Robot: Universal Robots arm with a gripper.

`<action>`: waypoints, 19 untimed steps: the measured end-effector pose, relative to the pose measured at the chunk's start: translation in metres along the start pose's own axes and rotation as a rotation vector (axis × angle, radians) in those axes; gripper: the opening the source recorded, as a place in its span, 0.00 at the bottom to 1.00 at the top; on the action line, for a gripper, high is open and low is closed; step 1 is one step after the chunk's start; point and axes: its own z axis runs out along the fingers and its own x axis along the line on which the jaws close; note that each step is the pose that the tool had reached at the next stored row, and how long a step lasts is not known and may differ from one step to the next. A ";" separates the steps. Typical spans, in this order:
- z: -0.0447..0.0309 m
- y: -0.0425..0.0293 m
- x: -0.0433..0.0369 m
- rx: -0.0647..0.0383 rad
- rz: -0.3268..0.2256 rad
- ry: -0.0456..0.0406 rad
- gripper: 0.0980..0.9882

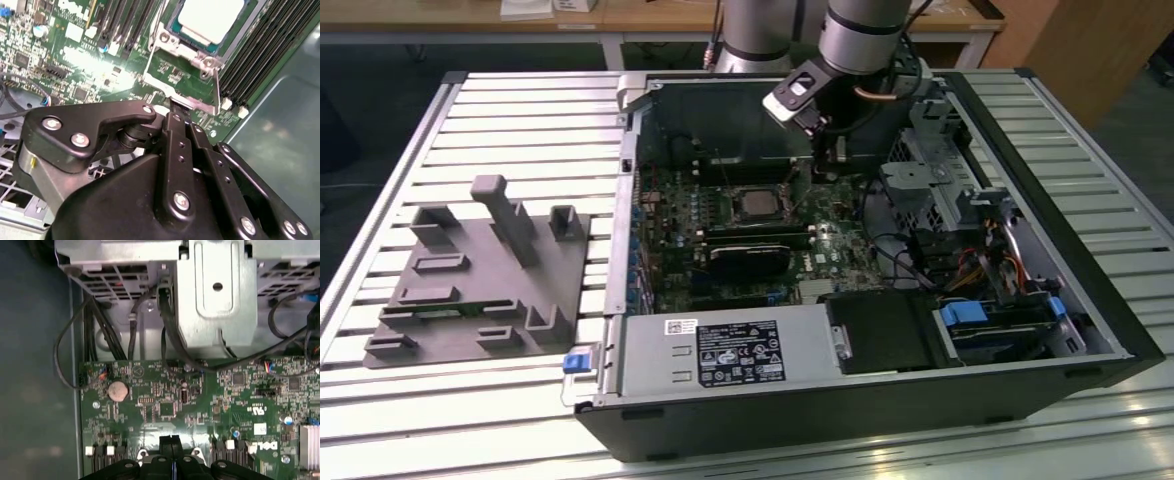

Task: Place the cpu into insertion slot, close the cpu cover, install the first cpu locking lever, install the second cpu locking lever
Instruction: 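Close the cpu cover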

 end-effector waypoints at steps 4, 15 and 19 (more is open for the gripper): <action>0.0003 -0.0088 -0.0005 -0.002 0.000 0.0034 0.01; 0.0015 -0.0279 -0.0016 -0.004 0.000 0.0049 0.01; 0.0016 -0.0292 -0.0017 -0.004 0.000 0.0048 0.01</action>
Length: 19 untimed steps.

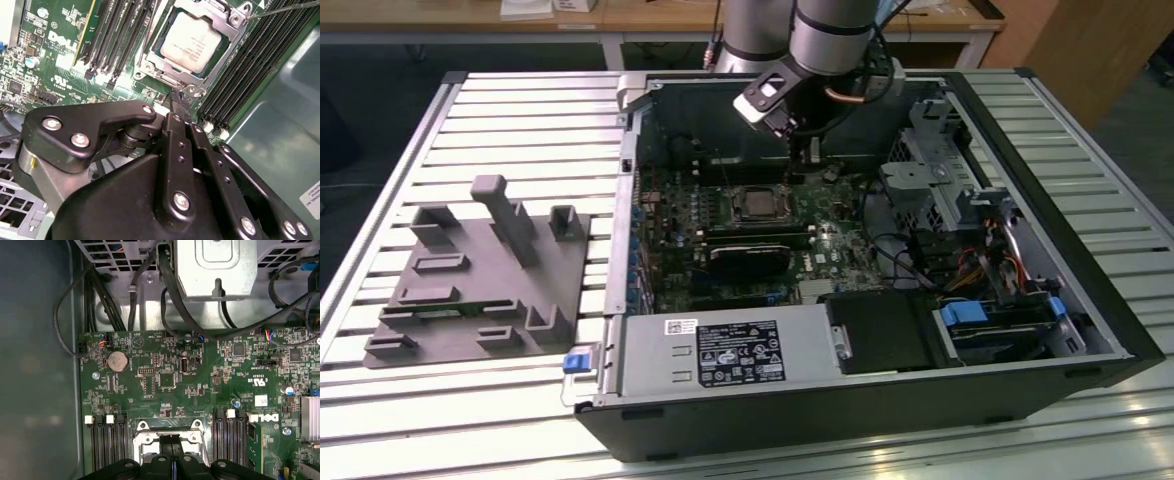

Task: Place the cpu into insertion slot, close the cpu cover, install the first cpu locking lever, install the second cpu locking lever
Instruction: 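Close the cpu cover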

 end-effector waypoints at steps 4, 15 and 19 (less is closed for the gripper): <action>0.0005 -0.0021 -0.0001 0.000 0.000 0.0000 0.01; 0.0063 -0.0205 -0.0019 -0.003 0.000 0.0002 0.01; 0.0093 -0.0287 -0.0028 -0.019 -0.001 0.0009 0.01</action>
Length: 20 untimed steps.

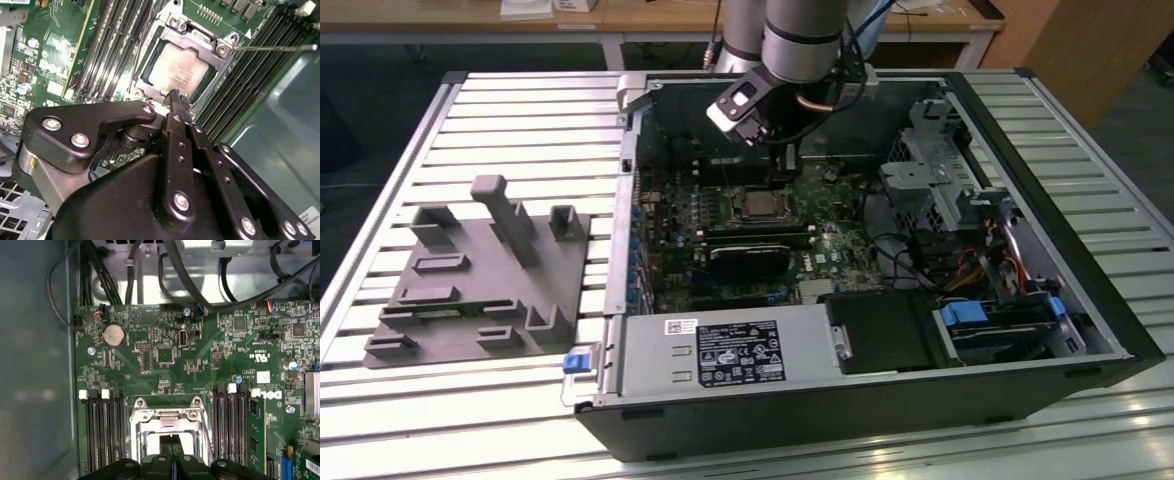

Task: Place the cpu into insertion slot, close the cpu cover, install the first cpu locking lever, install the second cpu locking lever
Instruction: 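Close the cpu cover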

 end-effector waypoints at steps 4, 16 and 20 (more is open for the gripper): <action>0.0023 -0.0059 -0.0009 -0.022 -0.001 0.0015 0.01; 0.0109 -0.0176 -0.0029 -0.036 -0.005 0.0022 0.01; 0.0132 -0.0206 -0.0032 -0.036 -0.005 0.0022 0.01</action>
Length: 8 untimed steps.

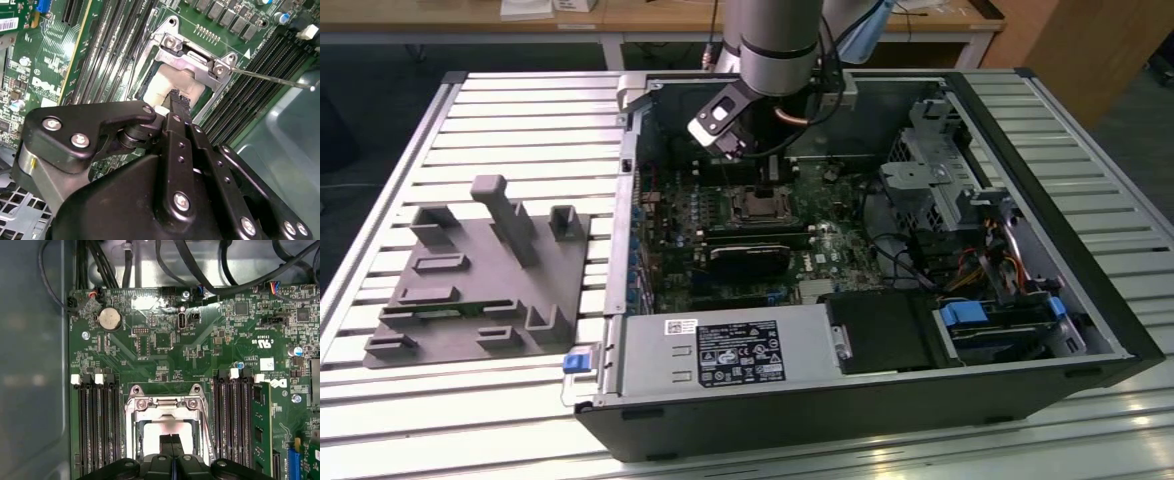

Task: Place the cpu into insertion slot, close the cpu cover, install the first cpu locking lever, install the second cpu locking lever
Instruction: 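Close the cpu cover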

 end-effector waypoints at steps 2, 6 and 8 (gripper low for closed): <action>0.0000 -0.0001 0.0000 0.000 0.000 -0.0001 0.01; 0.0001 -0.0002 0.0000 0.000 -0.002 0.0001 0.01; 0.0001 -0.0003 0.0000 0.000 -0.015 0.0004 0.01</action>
